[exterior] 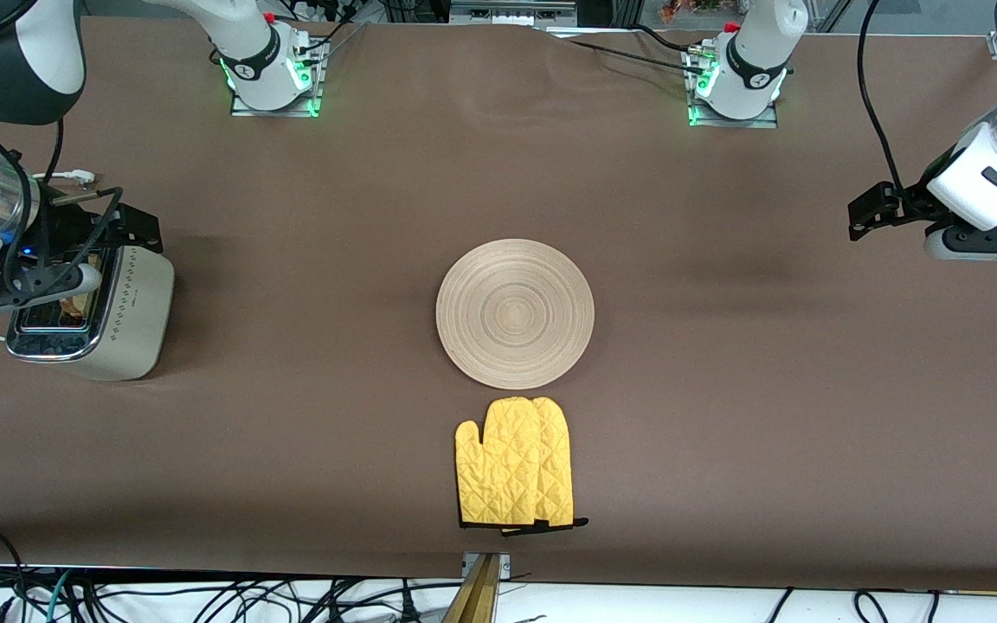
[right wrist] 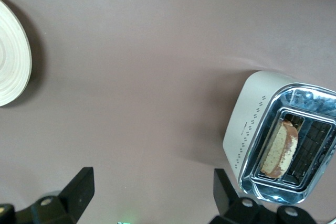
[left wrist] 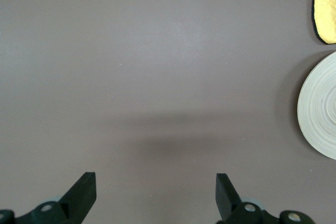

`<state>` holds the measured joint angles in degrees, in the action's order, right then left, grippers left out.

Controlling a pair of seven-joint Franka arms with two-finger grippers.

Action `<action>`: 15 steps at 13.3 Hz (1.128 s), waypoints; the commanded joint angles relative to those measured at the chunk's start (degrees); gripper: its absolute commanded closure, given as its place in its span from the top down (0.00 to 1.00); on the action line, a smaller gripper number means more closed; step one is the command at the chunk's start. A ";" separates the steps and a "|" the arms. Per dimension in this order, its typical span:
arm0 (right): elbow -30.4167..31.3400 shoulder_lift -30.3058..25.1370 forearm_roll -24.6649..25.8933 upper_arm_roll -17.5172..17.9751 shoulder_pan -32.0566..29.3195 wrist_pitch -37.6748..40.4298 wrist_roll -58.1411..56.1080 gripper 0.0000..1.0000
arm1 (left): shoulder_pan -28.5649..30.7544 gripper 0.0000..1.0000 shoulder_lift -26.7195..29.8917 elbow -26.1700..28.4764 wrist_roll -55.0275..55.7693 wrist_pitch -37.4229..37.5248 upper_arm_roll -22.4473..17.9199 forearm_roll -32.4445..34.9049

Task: Move plate and put bread in toaster
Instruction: 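Open the right gripper and raise it away from the toaster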

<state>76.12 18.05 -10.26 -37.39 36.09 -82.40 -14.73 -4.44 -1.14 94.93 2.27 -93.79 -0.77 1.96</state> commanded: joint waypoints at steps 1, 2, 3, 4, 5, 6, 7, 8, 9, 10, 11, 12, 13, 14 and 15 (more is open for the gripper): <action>5.07 -4.41 0.50 3.78 0.21 -1.87 1.62 1.00 | 0.14 1.00 -0.18 -1.06 0.10 1.06 0.16 1.55; 7.01 -6.52 2.16 7.30 -2.40 -2.58 3.37 1.00 | 0.14 1.00 -0.18 -1.06 0.10 1.06 0.16 1.55; 8.16 -8.28 5.05 12.90 -5.73 -2.94 5.30 1.00 | 0.14 1.00 -0.18 -1.06 0.10 1.06 0.16 1.55; 9.39 -9.86 6.56 19.05 -10.47 -3.20 7.41 1.00 | 0.14 1.00 -0.18 -1.06 0.10 0.98 0.16 1.55; 11.05 -11.53 7.79 24.24 -14.95 -3.38 8.39 1.00 | 0.14 1.00 -0.18 -1.06 0.10 1.06 0.16 1.55; 12.81 -13.11 8.58 27.08 -17.35 -4.34 8.40 1.00 | 0.14 1.00 -0.18 -1.06 0.10 1.06 0.16 1.55; 14.57 -14.61 8.94 27.98 -18.41 -4.96 8.40 1.00 | 0.14 1.00 -0.18 -1.06 0.10 0.98 0.16 1.55; 17.37 -16.97 9.12 29.29 -20.25 -6.09 8.40 1.00 | 0.14 1.00 -0.18 -1.06 0.10 0.97 0.16 1.55; 20.09 -19.52 9.29 32.09 -22.88 -7.32 8.40 1.00 | 0.14 1.00 -0.18 -1.06 0.10 0.97 0.16 1.55; 20.99 -20.85 9.47 33.59 -24.91 -6.99 8.31 1.00 | 0.14 1.00 -0.18 -1.06 0.10 0.97 0.16 1.55; 20.91 -21.47 9.47 34.04 -25.80 -6.29 8.31 1.00 | 0.14 1.00 -0.18 -1.06 0.10 0.97 0.16 1.55; 20.65 -21.57 9.47 34.75 -26.50 -6.11 8.14 1.00 | 0.05 1.00 -0.18 -1.06 0.10 0.97 0.16 1.55; 20.47 -21.48 9.47 34.75 -26.51 -6.11 7.79 1.00 | 0.14 1.00 -0.18 -1.06 0.10 0.97 0.16 1.55; 20.21 -21.31 9.47 34.67 -26.42 -6.11 7.52 1.00 | 0.05 1.00 -0.18 -1.06 0.10 0.97 0.16 1.55; 19.25 -21.04 9.38 34.58 -26.42 -5.76 7.69 1.00 | 0.05 1.00 -0.18 -1.23 0.01 0.89 0.16 1.64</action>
<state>94.66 -2.20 -1.49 -4.03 10.75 -87.39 -6.95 -4.42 -1.14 94.91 2.27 -93.77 -0.78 1.96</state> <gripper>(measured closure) 0.000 0.000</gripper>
